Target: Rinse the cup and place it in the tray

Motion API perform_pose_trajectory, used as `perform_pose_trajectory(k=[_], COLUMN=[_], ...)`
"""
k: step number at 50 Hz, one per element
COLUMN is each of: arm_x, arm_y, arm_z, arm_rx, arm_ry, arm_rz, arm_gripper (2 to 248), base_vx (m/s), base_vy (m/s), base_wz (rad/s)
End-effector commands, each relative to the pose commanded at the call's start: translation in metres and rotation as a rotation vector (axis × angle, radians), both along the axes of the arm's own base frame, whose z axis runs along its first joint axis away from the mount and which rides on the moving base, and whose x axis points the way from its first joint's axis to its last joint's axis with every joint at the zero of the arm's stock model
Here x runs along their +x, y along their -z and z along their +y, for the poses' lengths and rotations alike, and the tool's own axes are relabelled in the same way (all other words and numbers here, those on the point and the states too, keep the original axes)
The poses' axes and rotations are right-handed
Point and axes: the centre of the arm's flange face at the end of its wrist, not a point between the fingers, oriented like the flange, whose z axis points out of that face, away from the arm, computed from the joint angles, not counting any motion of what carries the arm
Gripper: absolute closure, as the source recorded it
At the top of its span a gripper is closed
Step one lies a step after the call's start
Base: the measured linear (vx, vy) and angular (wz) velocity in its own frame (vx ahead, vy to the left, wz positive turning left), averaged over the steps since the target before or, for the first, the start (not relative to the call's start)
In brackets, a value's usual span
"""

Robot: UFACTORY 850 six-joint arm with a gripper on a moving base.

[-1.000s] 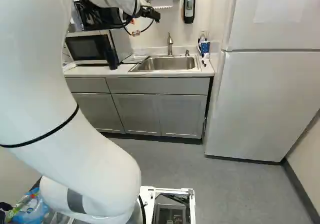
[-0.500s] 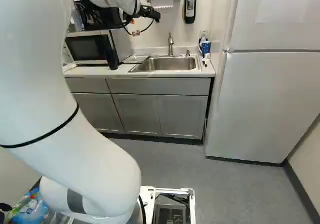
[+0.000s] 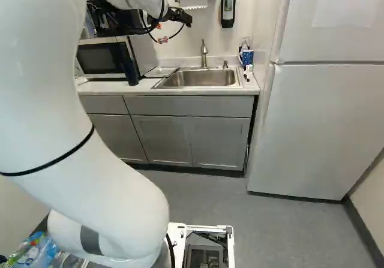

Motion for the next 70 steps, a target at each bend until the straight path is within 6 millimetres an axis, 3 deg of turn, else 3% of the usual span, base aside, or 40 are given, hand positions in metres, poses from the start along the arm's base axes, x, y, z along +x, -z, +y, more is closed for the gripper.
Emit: perform_pose_trajectory(k=[51, 70], arm_x=[0.0, 0.0], arm_y=[0.0, 0.0], arm_z=[0.0, 0.0], arm_rx=[0.0, 0.0], arm_ry=[0.0, 0.0], arm_rz=[0.0, 0.0], arm_gripper=[3, 3], base_vx=[0.071, 0.09], base_vy=[-0.026, -0.024], base_wz=[0.001, 0.135])
